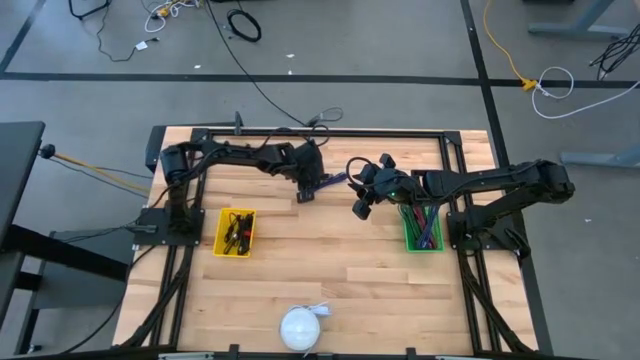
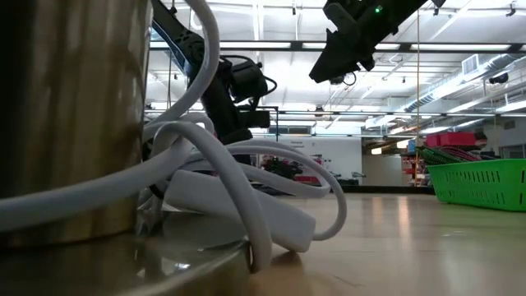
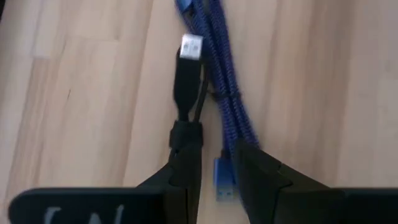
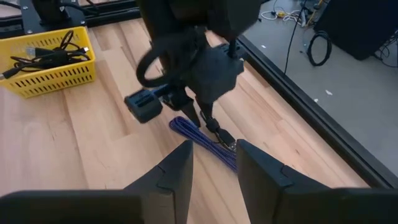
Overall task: Pick & Place USB Port
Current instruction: Put the black charger cable into the yellow basket
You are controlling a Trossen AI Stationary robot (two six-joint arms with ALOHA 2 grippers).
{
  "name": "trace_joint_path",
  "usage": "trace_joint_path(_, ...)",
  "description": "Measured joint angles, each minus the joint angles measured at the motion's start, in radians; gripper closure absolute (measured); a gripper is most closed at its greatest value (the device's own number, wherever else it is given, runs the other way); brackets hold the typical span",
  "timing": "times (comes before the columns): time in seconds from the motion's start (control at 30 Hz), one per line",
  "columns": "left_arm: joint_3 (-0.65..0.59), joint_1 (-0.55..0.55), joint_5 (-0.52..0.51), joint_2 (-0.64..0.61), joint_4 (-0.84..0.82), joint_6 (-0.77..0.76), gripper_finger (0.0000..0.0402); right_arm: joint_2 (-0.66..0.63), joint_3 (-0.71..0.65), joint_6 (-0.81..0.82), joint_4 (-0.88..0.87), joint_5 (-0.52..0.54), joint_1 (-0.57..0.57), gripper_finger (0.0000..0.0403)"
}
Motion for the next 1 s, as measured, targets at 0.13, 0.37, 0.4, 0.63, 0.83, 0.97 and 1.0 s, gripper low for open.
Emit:
trace_joint_path(0.13,0.000,0.000,-0.050,0.026,0.017,-0.014,0.0303,0.000,0.000,0.002,0.010,-0.001,0.000,0.0280)
trace_joint_path(0.37,0.000,0.000,-0.094,0.037,0.072,-0.013,0.0303,0.008,0.000,0.002,0.011,-0.026,0.000,0.0280)
trace_joint_path(0.4,0.000,0.000,-0.091,0.037,0.075,-0.013,0.0303,0.012,0.000,0.002,0.013,-0.026,0.000,0.0280)
trace_joint_path(0.63,0.002,0.000,-0.066,0.057,0.059,-0.014,0.0303,0.016,0.000,-0.003,0.015,-0.026,0.000,0.0280)
trace_joint_path(0.83,0.006,0.004,-0.089,0.093,0.078,-0.009,0.0303,0.016,0.000,0.003,0.015,-0.027,0.000,0.0280)
trace_joint_path(0.97,0.006,0.003,-0.083,0.094,0.082,0.020,0.0334,0.016,0.000,0.001,0.015,-0.027,0.000,0.0280)
trace_joint_path(1.0,0.011,0.003,-0.081,0.094,0.075,0.021,0.0351,0.016,0.000,0.001,0.014,-0.027,0.000,0.0280)
